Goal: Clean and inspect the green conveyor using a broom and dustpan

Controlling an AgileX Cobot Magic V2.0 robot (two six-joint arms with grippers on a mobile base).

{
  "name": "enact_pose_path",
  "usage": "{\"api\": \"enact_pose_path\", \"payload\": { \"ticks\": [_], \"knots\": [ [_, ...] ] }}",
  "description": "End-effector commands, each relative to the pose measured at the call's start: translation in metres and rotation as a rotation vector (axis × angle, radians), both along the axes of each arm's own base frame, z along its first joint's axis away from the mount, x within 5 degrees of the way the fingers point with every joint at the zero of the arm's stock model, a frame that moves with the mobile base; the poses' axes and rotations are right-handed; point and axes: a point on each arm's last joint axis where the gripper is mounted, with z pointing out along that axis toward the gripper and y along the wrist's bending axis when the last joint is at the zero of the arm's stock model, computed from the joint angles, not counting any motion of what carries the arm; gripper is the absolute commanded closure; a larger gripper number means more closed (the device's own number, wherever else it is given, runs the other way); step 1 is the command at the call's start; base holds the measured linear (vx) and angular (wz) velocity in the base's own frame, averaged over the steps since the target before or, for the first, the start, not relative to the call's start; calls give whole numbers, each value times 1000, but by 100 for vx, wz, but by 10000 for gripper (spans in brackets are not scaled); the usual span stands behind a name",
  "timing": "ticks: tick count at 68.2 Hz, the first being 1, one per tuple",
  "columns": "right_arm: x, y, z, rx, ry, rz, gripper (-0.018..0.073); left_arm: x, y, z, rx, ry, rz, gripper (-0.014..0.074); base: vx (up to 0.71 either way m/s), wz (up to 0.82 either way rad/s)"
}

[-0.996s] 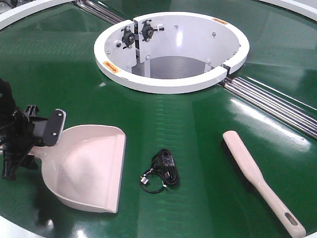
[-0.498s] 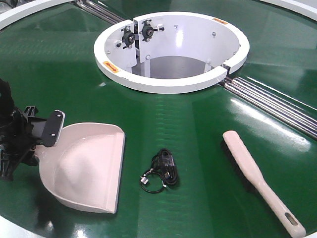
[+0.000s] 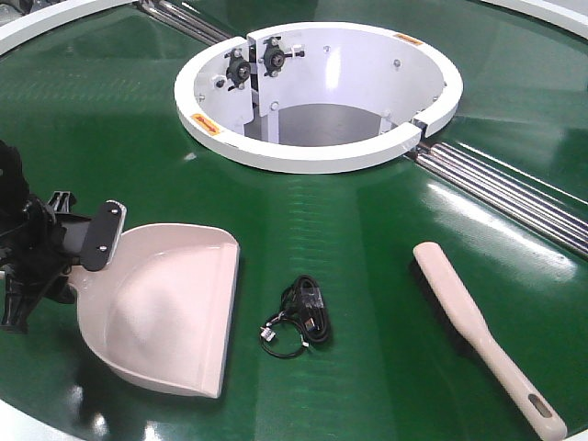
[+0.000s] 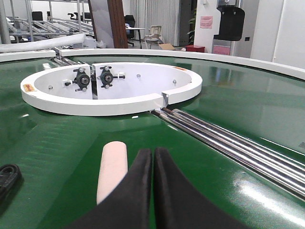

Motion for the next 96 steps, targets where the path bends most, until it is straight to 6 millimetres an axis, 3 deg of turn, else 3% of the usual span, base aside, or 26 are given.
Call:
{"api": "enact_pose_path", "payload": {
  "ticks": [1, 28, 67, 96],
  "knots": [
    [-1, 0, 1, -1, -73, -3, 568, 0, -5, 23, -23, -88, 1, 604, 0, 0],
    [-1, 0, 1, -1, -73, -3, 568, 1, -4, 22, 27, -103, 65, 604, 0, 0],
    [-1, 0, 1, -1, -73, -3, 568, 0, -19, 22, 13, -113, 76, 604, 0, 0],
    [-1, 0, 1, -1, -73, -3, 568, 0, -25, 2, 44, -4, 58, 604, 0, 0]
  ]
}}
